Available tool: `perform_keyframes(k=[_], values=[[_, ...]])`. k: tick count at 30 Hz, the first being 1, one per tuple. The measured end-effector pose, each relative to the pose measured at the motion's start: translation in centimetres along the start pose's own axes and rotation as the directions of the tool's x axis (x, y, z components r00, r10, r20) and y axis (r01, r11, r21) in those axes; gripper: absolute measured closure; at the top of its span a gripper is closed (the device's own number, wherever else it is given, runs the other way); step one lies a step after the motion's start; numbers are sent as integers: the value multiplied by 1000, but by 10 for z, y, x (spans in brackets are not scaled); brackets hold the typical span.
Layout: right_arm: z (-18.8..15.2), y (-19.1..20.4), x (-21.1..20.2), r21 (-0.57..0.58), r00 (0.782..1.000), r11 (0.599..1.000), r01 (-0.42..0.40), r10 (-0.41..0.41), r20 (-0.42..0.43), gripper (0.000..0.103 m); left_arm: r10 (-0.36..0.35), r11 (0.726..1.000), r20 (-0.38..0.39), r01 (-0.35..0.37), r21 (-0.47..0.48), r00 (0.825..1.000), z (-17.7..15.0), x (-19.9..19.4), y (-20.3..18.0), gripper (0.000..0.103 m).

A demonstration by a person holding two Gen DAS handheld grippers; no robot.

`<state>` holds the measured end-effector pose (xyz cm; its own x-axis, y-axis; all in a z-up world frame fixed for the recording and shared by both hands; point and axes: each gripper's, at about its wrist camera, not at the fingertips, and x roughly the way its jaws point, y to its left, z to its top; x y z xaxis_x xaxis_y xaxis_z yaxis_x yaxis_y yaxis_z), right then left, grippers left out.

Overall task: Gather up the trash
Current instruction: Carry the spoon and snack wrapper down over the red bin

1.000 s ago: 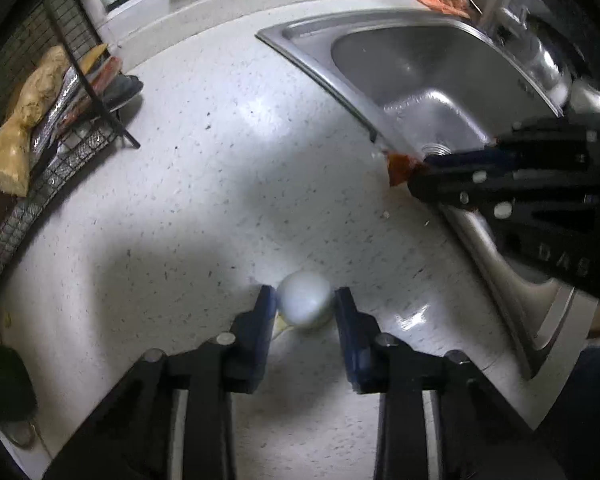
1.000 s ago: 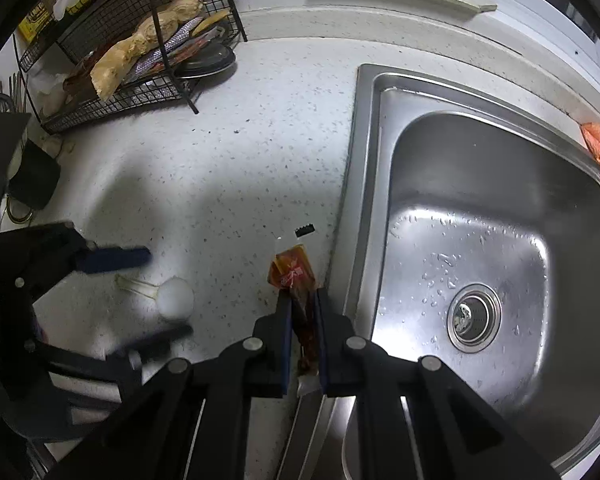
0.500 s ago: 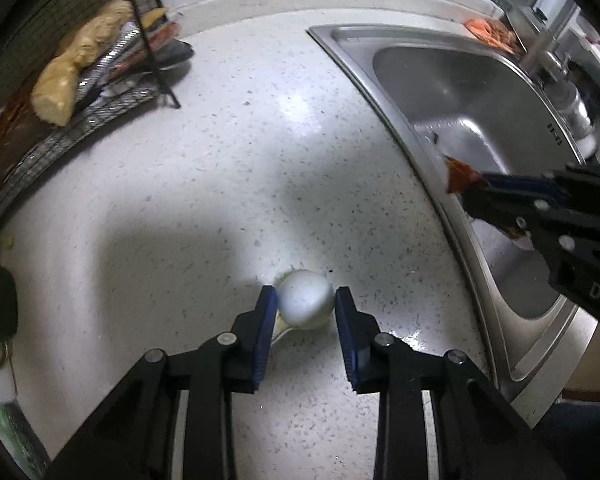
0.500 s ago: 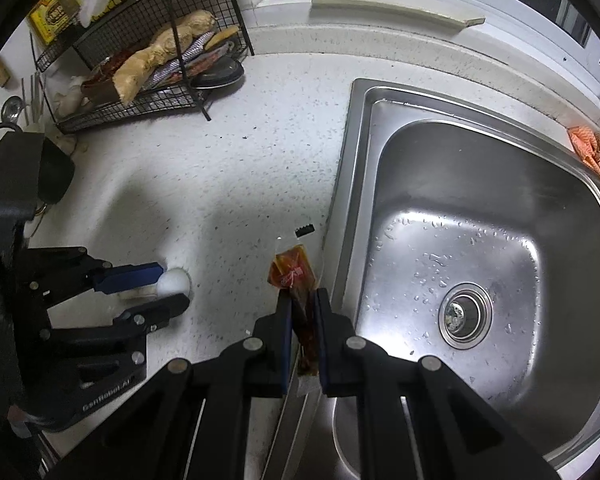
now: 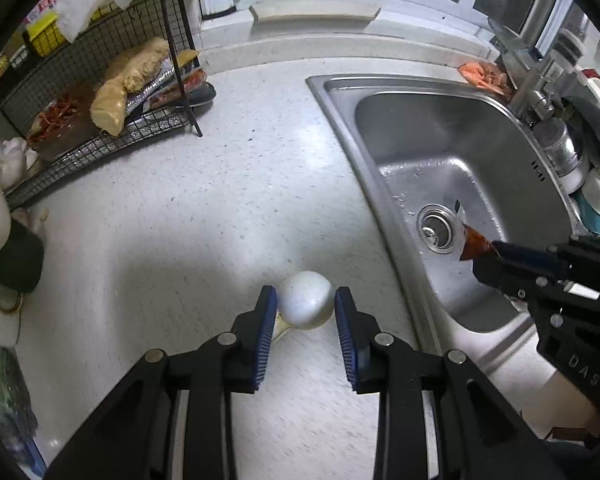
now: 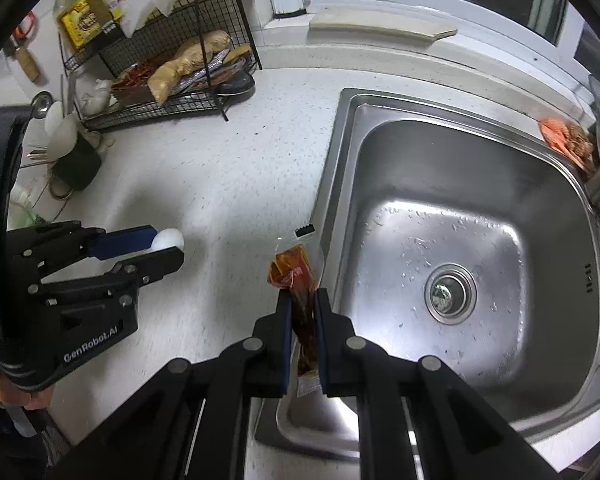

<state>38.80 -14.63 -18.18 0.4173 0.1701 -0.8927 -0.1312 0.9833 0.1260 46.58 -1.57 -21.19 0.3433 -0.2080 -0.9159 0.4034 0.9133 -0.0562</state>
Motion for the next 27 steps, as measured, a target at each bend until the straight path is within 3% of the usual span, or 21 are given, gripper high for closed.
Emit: perform_keyframes(k=[10,27], values=[[-65,-21,-55,23,999,1000,8,-9,44,93,17,999,65,-19,29,998,-32,-44,-62,75],[-217,-63,-136,113,994,992,55,-65,91,93,-16,995,83,7,100,996,-150,-98,-207,75]])
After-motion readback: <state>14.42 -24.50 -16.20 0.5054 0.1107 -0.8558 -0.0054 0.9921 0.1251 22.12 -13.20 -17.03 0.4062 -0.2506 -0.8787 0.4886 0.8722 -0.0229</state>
